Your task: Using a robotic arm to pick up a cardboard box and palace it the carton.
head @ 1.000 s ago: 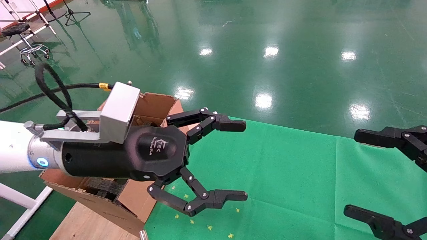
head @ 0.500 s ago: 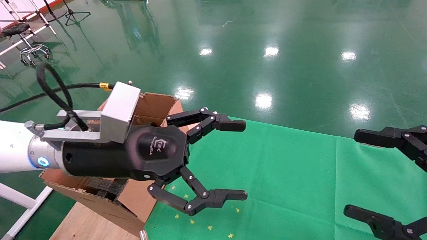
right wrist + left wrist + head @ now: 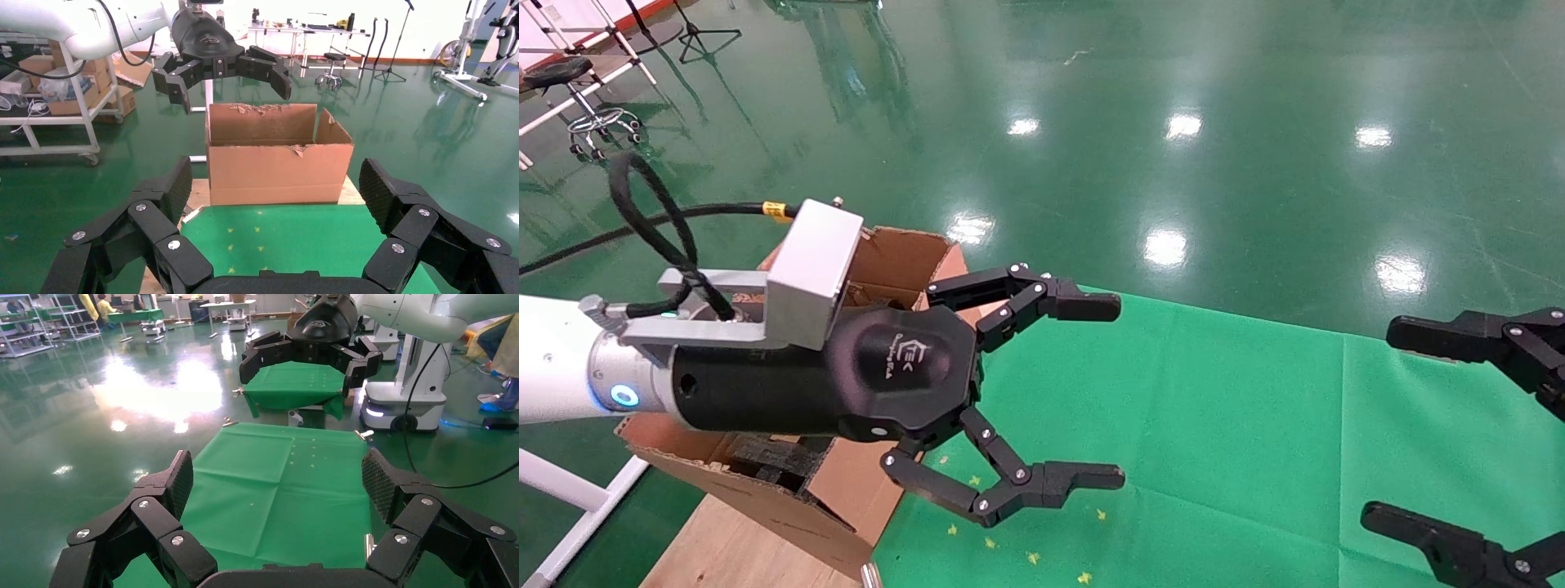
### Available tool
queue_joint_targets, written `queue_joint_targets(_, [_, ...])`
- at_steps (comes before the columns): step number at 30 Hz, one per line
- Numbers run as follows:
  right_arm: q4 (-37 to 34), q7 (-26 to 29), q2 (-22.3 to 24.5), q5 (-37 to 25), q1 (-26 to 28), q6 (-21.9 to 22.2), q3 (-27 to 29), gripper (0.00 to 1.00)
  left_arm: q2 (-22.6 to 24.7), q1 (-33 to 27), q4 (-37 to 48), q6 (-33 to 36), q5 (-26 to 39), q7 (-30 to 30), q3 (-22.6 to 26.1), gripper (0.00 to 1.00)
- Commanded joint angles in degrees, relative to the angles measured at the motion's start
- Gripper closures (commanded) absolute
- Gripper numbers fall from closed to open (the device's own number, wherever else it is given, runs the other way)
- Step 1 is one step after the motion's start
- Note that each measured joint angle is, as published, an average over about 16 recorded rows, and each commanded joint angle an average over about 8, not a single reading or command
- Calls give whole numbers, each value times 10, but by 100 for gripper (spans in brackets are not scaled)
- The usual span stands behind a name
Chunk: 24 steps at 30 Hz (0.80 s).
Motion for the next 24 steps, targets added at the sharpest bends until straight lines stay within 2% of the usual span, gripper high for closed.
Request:
queue_joint_targets(1, [0, 0, 0, 0, 0, 0, 0, 0, 0, 0, 0, 0, 0, 0, 0, 0])
queue_joint_targets(24, [0, 0, 0, 0, 0, 0, 0, 0, 0, 0, 0, 0, 0, 0, 0, 0])
